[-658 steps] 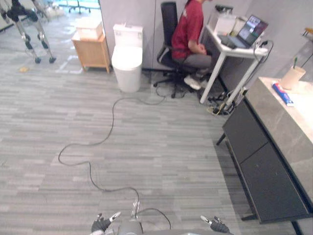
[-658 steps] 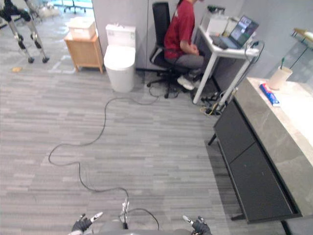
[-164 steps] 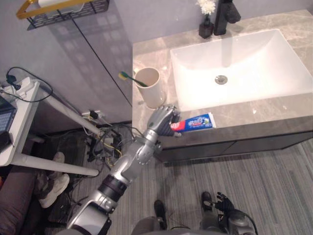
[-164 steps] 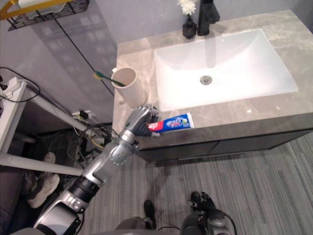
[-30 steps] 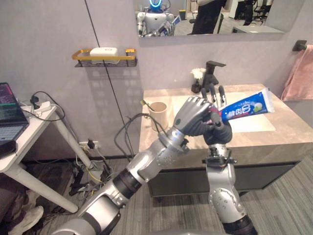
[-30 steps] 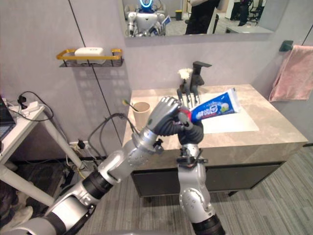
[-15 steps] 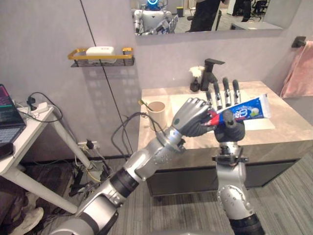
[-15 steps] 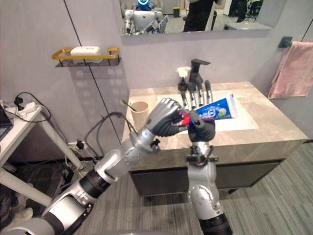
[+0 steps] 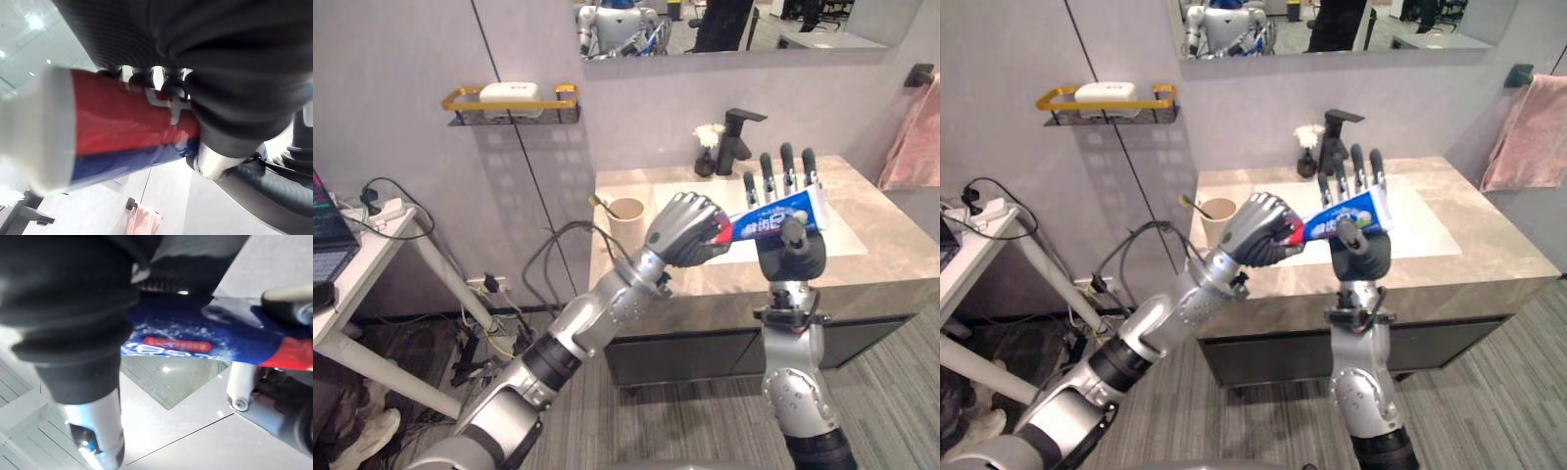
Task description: Organize washtable
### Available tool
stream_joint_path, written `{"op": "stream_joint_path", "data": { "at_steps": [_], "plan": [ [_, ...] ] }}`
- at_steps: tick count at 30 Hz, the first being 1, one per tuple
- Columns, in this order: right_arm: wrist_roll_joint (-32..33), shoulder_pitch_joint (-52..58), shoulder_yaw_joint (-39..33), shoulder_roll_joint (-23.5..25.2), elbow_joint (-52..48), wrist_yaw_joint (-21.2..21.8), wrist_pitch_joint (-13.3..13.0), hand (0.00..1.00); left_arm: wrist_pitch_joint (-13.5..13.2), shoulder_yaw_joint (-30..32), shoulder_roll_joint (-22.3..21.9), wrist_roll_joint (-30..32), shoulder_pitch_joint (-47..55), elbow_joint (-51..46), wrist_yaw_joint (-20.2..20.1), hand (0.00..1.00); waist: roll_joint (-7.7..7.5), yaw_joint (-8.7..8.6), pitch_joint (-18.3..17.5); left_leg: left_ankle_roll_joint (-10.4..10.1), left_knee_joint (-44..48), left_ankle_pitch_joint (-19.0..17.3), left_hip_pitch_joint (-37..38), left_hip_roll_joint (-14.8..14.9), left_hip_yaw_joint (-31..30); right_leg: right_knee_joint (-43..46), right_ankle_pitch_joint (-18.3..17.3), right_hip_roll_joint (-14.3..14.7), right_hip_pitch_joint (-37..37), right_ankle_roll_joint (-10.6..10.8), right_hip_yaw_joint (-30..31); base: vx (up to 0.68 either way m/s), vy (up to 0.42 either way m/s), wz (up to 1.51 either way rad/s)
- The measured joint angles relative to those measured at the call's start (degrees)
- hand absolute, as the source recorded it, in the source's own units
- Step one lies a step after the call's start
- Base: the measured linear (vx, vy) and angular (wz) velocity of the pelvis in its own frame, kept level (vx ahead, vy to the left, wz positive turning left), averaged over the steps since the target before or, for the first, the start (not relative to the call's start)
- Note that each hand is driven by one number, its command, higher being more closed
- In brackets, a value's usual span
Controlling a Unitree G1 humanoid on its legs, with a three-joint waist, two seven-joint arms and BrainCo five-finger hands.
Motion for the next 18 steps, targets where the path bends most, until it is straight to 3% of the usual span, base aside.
{"op": "stream_joint_path", "data": {
  "at_steps": [18],
  "plan": [
    [2.37, 0.03, 2.07, -1.90, -1.56, 1.16, 0.92, 0.00, 0.03, 0.80, 0.13, -0.08, -1.76, -0.59, -1.01, 1.00, -0.31, -1.49, 0.67, 0.03, -0.17, 0.04, 0.05, -0.10, -0.87, 0.83, -0.75, -0.21, 0.19, 0.11, -1.07, 0.00, 0.000, 0.02]
  ]
}}
